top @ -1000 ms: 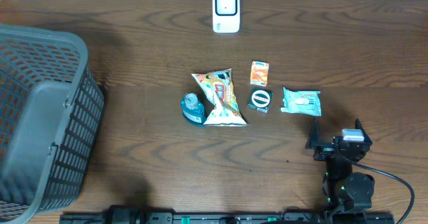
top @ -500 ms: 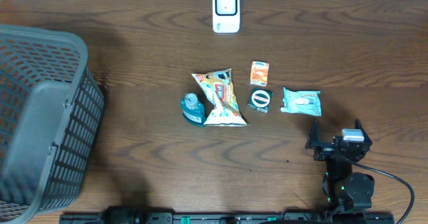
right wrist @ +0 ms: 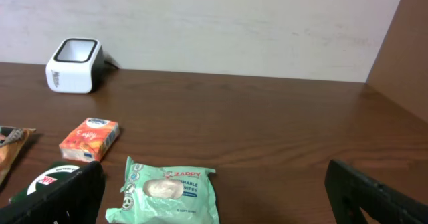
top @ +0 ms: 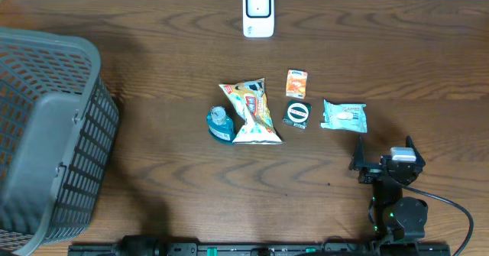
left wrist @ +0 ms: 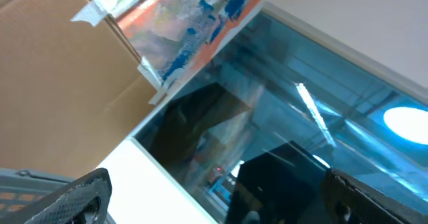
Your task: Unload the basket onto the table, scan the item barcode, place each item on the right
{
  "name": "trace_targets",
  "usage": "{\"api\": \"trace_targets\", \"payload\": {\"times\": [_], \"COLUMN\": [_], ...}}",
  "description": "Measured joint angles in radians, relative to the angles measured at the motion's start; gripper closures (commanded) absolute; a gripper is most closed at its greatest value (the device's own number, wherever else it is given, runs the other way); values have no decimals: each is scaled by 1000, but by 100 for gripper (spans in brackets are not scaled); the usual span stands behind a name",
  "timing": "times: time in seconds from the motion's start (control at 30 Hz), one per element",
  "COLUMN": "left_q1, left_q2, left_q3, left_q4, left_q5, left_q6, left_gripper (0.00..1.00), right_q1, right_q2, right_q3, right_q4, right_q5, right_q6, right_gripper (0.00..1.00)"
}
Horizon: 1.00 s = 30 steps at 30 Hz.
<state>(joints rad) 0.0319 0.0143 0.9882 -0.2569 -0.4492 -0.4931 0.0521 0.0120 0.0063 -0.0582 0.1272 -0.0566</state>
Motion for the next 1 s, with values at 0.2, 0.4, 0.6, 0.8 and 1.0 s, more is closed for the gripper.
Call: {"api": "trace_targets", "payload": {"times": [0.2,0.4,0.6,0.8,1.0], "left_q1": [0,0,0,0,0], "left_q2": [-1,-1,-1,-1,-2], "left_q3": [-13,-13,-13,-13,-14], "left_q4": [16,19,19,18,-55], "left_q5": [41,53,55,34,24], "left_q6": [-5,-5,-5,-5,-6], "left_gripper": [1,2,2,1,2], "right_q1": [0,0,0,0,0], "right_q2": [0,0,0,0,0], "right_q3": [0,0,0,0,0], "right_q4": [0,0,0,0,0], "right_q5": [0,0,0,0,0], "right_q6": [0,0,0,0,0], "right_gripper": [1,1,1,1,1]}}
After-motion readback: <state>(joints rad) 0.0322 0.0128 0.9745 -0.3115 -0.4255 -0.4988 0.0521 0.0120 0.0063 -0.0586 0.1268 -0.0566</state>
